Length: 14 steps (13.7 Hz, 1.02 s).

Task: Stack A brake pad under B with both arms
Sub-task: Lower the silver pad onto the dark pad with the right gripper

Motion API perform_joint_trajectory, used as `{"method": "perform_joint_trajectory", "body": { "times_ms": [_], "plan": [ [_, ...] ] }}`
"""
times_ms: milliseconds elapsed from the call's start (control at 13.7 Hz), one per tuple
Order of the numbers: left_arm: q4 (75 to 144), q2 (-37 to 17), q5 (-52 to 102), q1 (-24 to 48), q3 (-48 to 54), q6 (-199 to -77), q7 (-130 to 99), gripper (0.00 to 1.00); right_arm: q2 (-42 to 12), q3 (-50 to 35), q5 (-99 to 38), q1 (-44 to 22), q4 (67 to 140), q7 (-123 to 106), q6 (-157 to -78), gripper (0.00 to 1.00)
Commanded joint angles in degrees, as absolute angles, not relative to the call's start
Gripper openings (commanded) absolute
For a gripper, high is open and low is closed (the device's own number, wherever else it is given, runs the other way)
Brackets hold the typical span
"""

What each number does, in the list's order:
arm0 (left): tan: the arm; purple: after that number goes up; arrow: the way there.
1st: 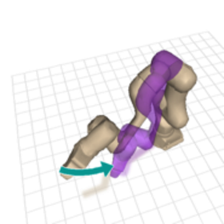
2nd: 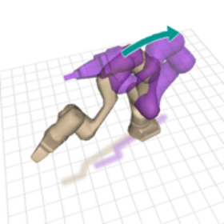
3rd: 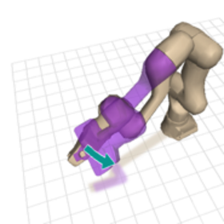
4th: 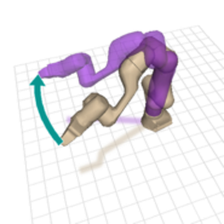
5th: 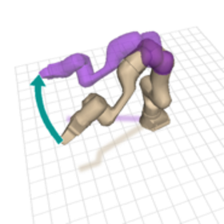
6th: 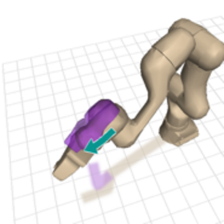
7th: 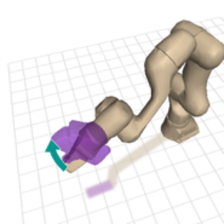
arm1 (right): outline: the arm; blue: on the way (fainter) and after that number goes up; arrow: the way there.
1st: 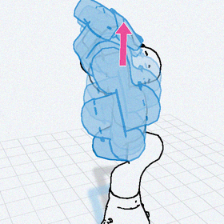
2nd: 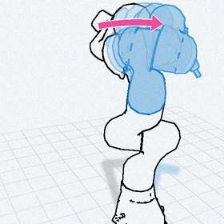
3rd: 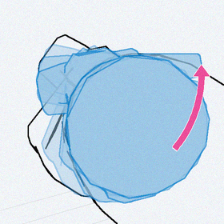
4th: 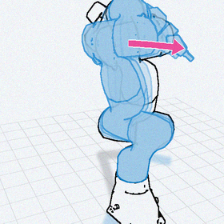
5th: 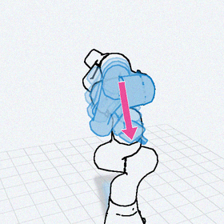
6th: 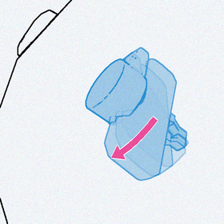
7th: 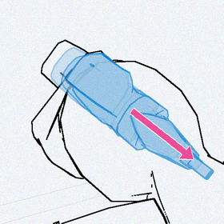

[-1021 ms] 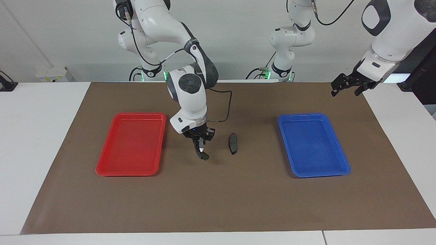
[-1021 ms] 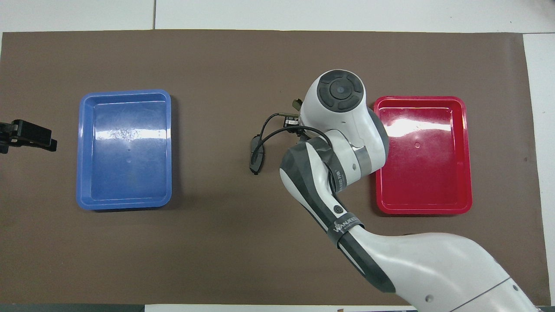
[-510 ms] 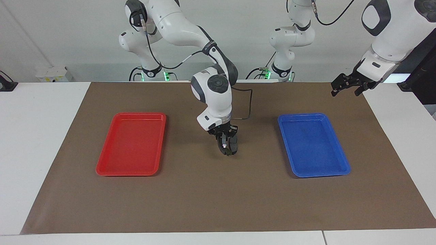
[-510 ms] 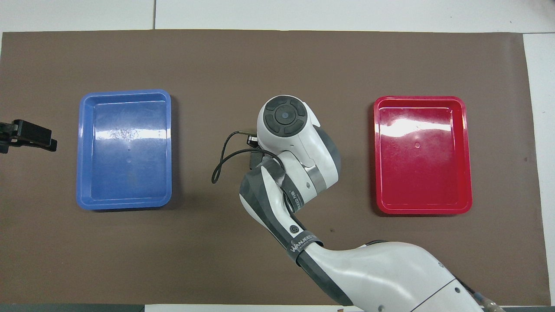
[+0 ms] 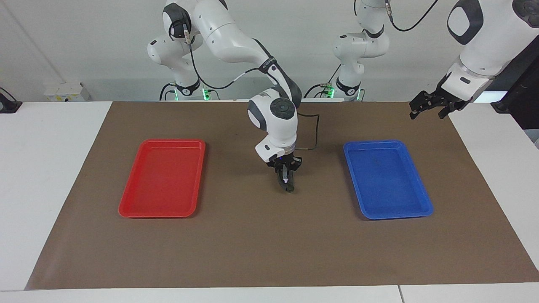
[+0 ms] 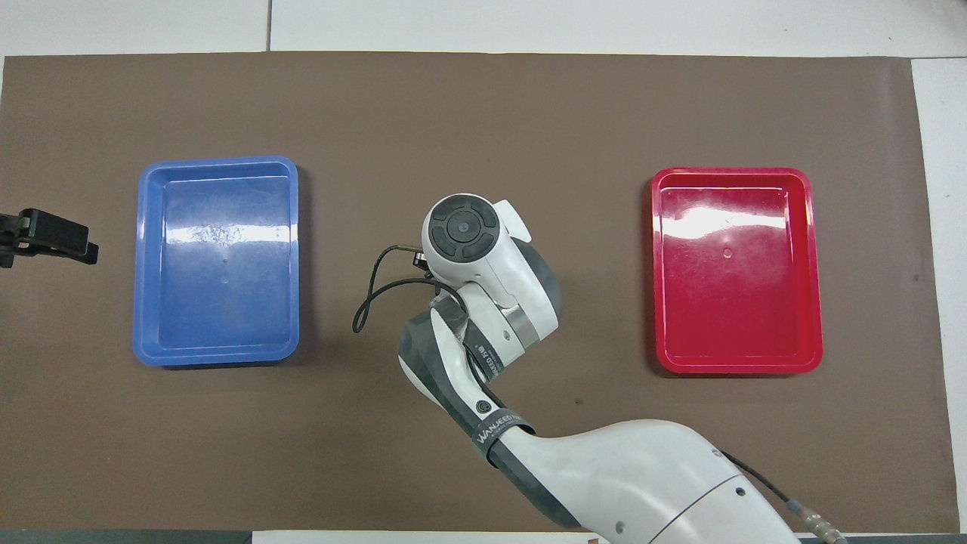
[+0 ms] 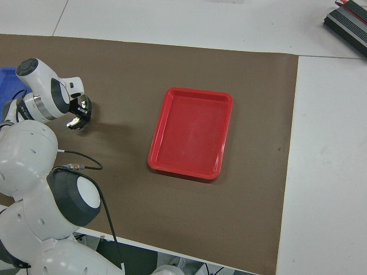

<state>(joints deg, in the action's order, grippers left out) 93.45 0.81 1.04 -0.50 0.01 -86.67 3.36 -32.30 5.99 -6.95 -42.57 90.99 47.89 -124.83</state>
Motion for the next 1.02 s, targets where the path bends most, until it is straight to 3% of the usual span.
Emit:
{"method": "perform_joint_trajectory", "body": {
  "times_ms": [0,948],
  "plan": [
    [94.0,1.2,0.3,-1.0,0.1,-86.4,3.7,1.0,-32.5,6.2,-7.2,-42.6,90.0,48.8,-124.8,0.0],
    [94.0,1.2,0.3,-0.9,0.1,-86.4,3.7,1.0,-32.4,6.2,-6.0,-43.0,93.5,48.6,-129.5,0.01]
  ]
}}
